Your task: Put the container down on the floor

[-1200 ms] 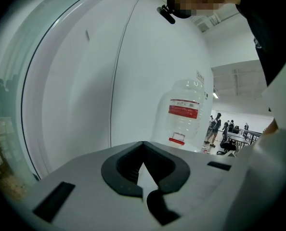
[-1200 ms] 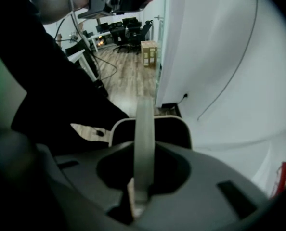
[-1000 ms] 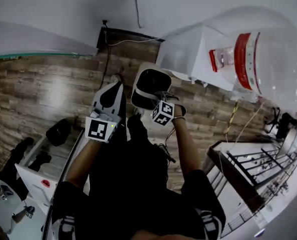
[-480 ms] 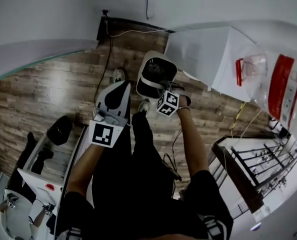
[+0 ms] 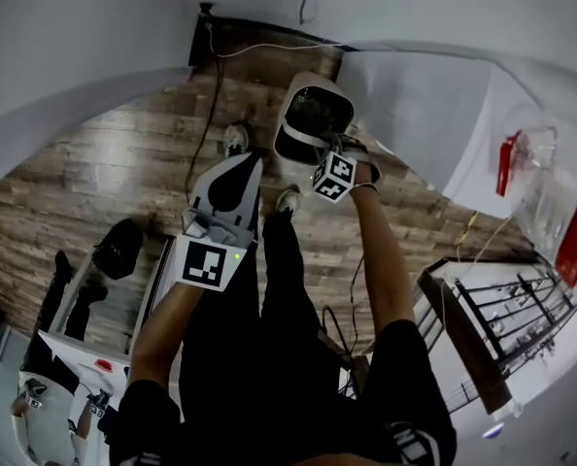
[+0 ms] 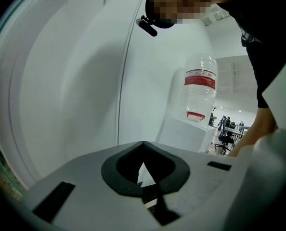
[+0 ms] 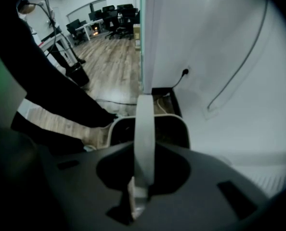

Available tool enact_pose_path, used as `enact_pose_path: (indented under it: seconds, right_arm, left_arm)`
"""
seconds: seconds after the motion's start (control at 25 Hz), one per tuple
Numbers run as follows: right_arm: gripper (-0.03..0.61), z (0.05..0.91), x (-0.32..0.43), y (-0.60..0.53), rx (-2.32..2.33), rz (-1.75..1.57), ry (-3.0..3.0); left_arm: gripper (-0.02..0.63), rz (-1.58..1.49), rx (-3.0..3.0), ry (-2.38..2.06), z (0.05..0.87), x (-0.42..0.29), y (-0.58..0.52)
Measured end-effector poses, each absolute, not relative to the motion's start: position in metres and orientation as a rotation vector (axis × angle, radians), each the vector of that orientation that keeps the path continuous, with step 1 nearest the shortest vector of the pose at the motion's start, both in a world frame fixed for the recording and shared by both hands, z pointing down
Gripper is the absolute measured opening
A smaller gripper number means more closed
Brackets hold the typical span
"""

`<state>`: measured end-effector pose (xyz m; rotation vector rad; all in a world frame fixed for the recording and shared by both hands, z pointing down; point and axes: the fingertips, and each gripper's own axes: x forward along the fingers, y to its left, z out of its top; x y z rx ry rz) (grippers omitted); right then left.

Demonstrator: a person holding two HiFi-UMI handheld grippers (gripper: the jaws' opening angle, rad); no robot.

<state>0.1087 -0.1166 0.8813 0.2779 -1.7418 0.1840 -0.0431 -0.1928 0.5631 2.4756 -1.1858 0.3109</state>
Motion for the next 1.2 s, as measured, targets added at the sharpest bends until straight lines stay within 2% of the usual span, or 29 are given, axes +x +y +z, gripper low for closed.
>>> enact_pose_path:
  seconds: [0.48,1.2]
  right_arm:
    - [0.072,0.955,0.122,-0.170,0.261,0.145,-1.695]
    - [0.072,1.013,0.157,-0.217,0.244,0.168,-1.629]
  left_arm:
    - [0.030,0.285,2.435,-1.202,0.603,-0.045,-0.220]
    - [0.030,0.280,2.429,-1.157,0.635,-0.033,-0.249]
